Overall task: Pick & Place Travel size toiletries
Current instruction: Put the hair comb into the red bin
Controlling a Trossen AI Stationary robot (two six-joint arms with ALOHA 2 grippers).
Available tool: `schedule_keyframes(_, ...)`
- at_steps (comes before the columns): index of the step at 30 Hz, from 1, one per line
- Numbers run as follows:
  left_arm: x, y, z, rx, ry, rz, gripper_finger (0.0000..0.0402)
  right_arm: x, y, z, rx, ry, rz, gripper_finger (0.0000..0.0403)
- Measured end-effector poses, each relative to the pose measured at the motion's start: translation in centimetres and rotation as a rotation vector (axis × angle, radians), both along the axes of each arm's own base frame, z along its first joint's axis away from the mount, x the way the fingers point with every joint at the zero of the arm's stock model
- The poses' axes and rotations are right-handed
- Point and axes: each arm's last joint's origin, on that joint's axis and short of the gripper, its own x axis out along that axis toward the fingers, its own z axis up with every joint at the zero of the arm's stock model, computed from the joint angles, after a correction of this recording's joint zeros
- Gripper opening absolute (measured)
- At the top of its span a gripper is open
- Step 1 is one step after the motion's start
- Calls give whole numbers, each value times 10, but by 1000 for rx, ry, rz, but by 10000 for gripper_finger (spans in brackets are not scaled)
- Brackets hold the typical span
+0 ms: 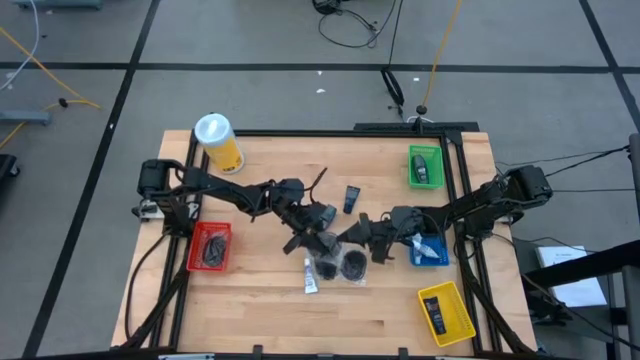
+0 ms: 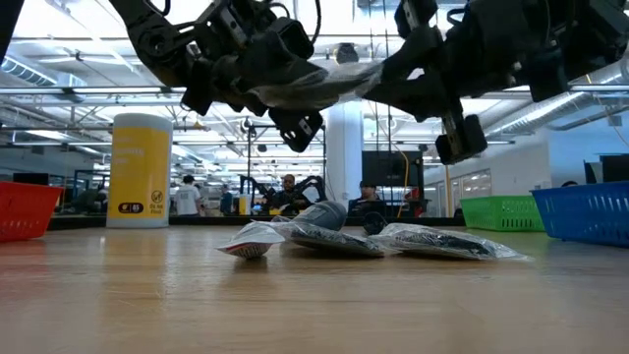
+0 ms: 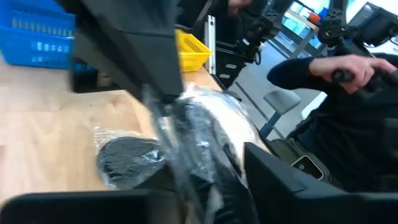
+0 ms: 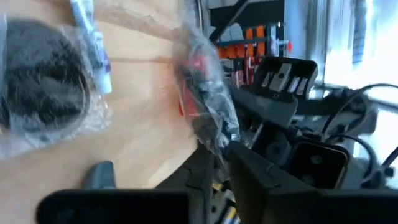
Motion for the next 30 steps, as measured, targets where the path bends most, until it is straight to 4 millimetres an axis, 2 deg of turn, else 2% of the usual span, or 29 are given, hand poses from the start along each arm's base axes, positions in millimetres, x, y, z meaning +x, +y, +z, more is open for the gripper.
schedule_keyframes(5, -7, 12, 11, -29, 35, 45, 32, -2, 6, 1, 161, 18, -104, 99)
schedule_keyframes(7, -14, 14, 21, -17, 53, 48, 14, -5, 11, 0, 214, 16, -167, 121)
schedule_keyframes(10, -29, 13, 38, 4, 96, 53, 21, -10, 21, -5, 332, 44, -225, 142)
schedule_keyframes(14, -60, 3, 64, 75, 230, 110, 47, -13, 34, -4, 634, 70, -233, 152)
schedule_keyframes(21, -114, -28, 113, 405, 697, 233, 18, -15, 40, -5, 1057, 127, -280, 142)
schedule_keyframes(25, -139, -46, 134, 496, 929, 207, 13, -15, 40, -6, 1145, 137, -296, 136)
schedule_keyframes(30, -170, -66, 131, 652, 1139, 32, 47, -17, 41, -9, 1179, 179, -322, 135)
